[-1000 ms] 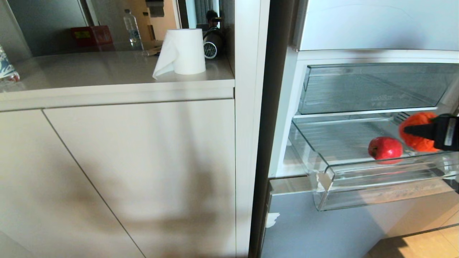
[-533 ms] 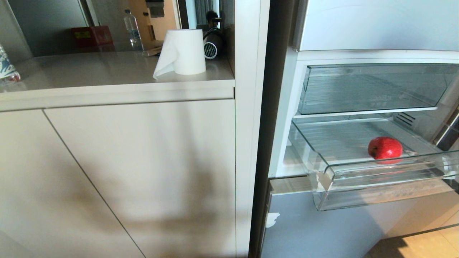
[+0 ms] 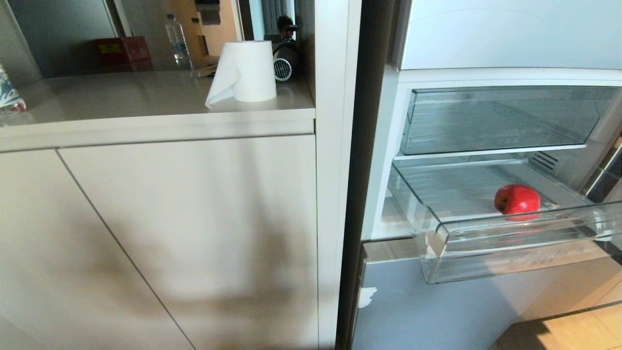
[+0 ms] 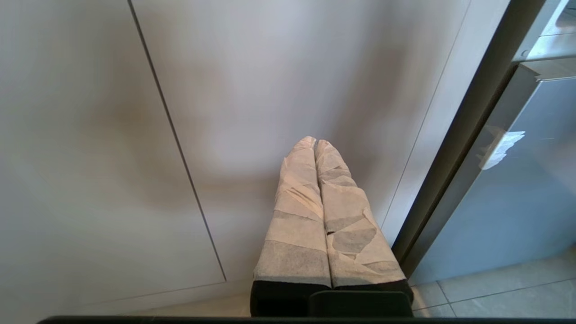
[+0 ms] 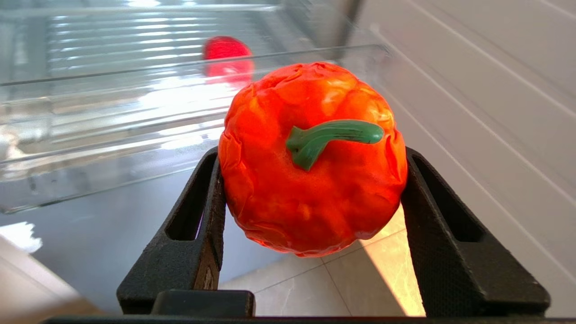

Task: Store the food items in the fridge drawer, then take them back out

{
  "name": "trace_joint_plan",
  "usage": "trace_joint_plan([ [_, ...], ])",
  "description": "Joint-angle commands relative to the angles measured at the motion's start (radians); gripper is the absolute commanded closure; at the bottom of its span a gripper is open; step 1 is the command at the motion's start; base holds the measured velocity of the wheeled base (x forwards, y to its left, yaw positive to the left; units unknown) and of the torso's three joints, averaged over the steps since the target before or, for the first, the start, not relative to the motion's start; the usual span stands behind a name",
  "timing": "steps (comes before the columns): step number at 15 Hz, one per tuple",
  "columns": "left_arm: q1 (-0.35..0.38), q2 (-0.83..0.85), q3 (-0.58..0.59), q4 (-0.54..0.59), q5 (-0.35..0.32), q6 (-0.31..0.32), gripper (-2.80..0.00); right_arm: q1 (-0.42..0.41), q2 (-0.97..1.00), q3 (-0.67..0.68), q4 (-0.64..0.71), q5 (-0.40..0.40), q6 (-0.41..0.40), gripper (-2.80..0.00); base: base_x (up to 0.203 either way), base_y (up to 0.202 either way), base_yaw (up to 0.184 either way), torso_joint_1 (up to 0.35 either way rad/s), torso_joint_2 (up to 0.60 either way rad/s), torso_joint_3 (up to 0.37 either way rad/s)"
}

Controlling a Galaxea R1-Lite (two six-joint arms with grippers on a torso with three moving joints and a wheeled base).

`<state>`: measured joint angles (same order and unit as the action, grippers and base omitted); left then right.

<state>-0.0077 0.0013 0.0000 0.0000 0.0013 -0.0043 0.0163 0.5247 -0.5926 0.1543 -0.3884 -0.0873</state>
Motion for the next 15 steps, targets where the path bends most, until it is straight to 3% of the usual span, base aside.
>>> trace_joint_plan([
  [1,0.000,0.000,0.000,0.000,0.000,0.000,0.00,-0.071,-0.015,0.029,0.002,0.066,0.003,0.00,-0.004,0.004,-0.056,-0.002,-0.01,0.007],
  [7,0.000,0.000,0.000,0.000,0.000,0.000,0.00,-0.357,-0.007,0.053,0.002,0.174,0.043,0.00,-0.001,0.005,-0.163,0.002,0.00,0.003],
  [12,0.000,0.000,0.000,0.000,0.000,0.000,0.00,-0.621,0.027,0.065,-0.001,0.331,0.066,0.00,-0.001,0.008,-0.177,0.001,0.00,0.003],
  [15,0.000,0.000,0.000,0.000,0.000,0.000,0.00,-0.783,0.092,0.088,-0.089,0.400,0.063,0.00,0.002,0.007,-0.164,0.003,0.00,0.003],
])
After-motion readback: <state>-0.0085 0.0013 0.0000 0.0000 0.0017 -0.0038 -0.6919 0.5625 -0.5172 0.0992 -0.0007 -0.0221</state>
